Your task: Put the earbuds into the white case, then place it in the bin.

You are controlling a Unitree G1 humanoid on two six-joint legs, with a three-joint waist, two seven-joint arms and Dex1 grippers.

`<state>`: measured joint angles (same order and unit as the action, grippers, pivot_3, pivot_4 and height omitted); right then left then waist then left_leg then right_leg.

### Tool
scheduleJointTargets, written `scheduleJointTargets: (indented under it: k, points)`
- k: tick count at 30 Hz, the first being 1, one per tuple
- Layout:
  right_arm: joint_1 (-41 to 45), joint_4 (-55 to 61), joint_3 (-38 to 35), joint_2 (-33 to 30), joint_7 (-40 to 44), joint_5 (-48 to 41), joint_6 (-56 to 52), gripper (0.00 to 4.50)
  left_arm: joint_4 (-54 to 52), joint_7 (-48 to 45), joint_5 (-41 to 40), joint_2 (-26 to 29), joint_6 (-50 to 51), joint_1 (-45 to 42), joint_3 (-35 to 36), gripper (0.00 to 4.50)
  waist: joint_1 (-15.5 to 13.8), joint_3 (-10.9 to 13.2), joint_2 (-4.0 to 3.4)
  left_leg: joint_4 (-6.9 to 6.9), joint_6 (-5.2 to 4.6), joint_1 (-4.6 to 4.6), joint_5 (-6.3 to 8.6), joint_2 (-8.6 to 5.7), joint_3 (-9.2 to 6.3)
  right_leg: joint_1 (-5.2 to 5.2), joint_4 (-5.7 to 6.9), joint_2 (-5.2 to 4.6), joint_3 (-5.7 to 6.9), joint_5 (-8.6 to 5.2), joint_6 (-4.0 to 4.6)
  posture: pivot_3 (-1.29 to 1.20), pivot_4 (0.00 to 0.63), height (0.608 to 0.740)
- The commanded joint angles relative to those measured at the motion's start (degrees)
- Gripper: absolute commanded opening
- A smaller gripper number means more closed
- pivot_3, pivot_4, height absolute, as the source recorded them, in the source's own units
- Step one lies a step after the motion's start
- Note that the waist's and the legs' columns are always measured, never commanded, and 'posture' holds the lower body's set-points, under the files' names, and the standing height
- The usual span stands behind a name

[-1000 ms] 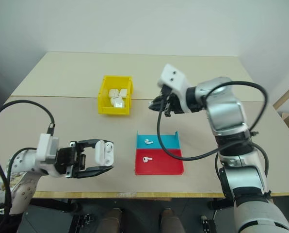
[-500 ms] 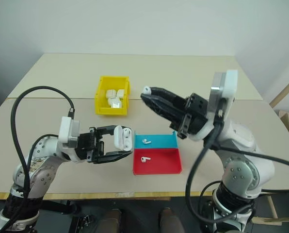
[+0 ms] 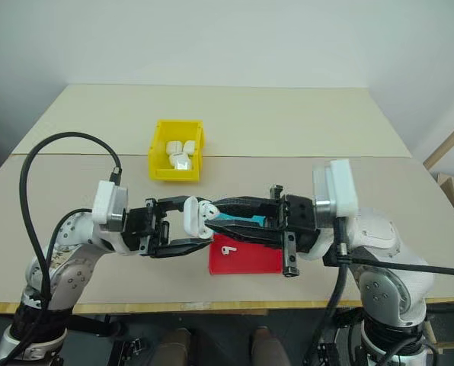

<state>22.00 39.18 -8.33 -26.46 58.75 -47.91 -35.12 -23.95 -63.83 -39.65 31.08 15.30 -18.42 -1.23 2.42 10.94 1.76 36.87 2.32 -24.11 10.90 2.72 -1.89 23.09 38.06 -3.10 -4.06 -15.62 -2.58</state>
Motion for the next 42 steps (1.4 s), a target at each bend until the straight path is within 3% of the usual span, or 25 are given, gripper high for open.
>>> scheduleJointTargets:
  k: [1, 20, 42]
  points:
    - [0.57, -0.29, 1.73, -1.04, 0.84, 1.25, 4.16, 0.65, -1.69, -0.8, -1.67, -0.64, -0.78, -0.7, 0.32, 2.83, 0.01, 0.0, 0.0, 0.0, 0.0, 0.0, 0.0, 0.0, 0.0, 0.0, 0.0, 0.0, 0.0, 0.0, 0.0, 0.0, 0.15, 0.74]
    - [1.49, -0.7, 6.96, -5.93, -3.37, -0.23, 3.49, 0.65, -2.26, -1.86, -2.09, -1.15, -1.29, 0.55, -0.15, 2.83, -0.11, 0.0, 0.0, 0.0, 0.0, 0.0, 0.0, 0.0, -0.01, 0.0, 0.0, 0.0, 0.0, 0.0, 0.0, 0.0, 0.15, 0.74]
    - [1.59, -0.79, 8.7, -7.3, -2.67, 0.4, 4.36, 0.65, -2.88, -1.64, -1.63, -1.75, -1.54, 0.79, 0.1, 2.83, -0.14, 0.0, 0.0, 0.0, 0.0, 0.0, 0.0, 0.0, -0.01, 0.0, -0.01, 0.0, 0.0, 0.0, 0.0, 0.0, 0.15, 0.74]
